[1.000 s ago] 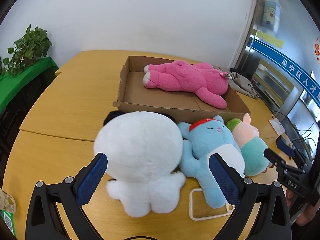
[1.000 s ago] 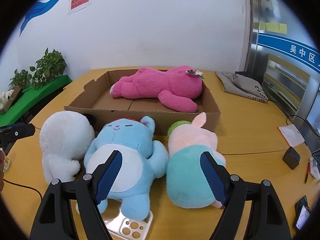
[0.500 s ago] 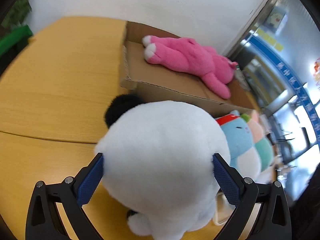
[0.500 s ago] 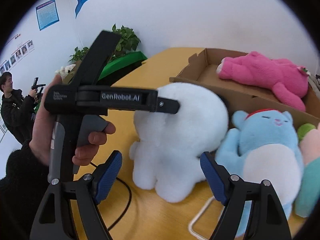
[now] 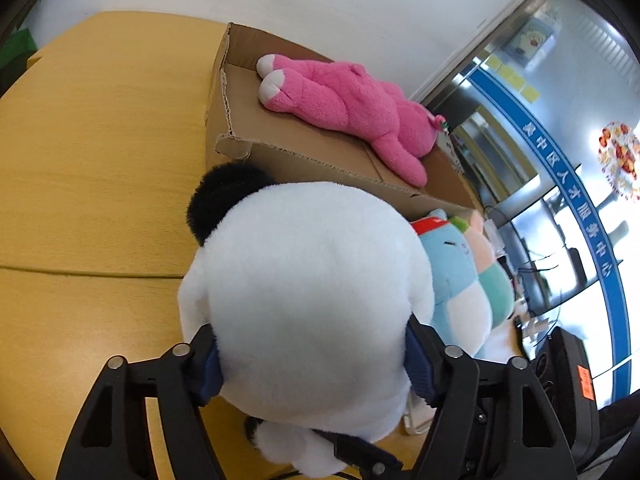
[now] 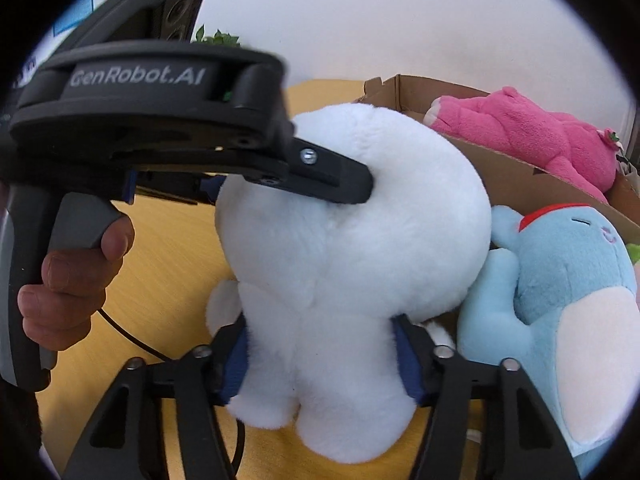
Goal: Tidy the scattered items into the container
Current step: 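Close both tools on the white round plush and lift it, then lower the white plush into the box beside the pink bear, open both tools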
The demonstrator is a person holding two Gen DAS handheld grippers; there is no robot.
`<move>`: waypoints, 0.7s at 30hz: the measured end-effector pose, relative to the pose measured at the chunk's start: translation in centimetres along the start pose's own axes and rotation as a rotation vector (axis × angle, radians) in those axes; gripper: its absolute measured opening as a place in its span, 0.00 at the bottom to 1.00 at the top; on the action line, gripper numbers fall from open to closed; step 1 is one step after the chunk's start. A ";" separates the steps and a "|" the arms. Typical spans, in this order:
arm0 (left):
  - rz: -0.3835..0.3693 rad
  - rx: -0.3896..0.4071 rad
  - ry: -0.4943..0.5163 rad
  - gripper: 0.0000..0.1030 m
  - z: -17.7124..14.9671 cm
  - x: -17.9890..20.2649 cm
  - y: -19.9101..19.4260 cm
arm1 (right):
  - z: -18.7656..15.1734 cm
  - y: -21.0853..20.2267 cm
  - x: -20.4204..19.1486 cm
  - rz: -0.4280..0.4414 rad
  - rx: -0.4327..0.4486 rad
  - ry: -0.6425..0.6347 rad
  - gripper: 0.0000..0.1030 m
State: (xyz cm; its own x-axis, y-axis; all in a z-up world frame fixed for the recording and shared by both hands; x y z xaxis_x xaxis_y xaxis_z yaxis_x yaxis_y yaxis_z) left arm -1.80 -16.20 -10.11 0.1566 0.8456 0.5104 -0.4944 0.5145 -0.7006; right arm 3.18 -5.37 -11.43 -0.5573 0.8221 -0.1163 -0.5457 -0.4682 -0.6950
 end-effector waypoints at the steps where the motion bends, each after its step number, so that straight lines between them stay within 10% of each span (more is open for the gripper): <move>1: 0.001 0.009 0.001 0.71 -0.2 0.3 -0.4 | 0.0 -0.5 0.0 0.014 0.010 0.007 0.50; 9: -0.001 0.179 0.136 0.70 1.9 6.8 -6.8 | 1.8 -6.6 -0.8 0.039 0.199 -0.019 0.48; 21: -0.012 0.223 0.306 0.71 17.6 12.3 -4.7 | 13.5 -8.8 7.7 -0.027 0.377 0.031 0.48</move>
State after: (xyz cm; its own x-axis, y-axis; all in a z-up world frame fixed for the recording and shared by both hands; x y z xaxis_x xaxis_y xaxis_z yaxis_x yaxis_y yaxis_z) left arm -12.55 -10.71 8.21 0.3945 0.8607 0.3217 -0.6595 0.5090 -0.5531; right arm -4.81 0.67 3.37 -0.5233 0.8427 -0.1268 -0.7551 -0.5275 -0.3893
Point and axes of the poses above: each gripper's, at about its wrist camera, not at the fingertips, and y roughly the way its jaws point, x to its right, z to its top, the point moved 2 cm from there along y, roughly the way its jaws point, and after that the axes turned 2 degrees about z, right-handed, at the moved point
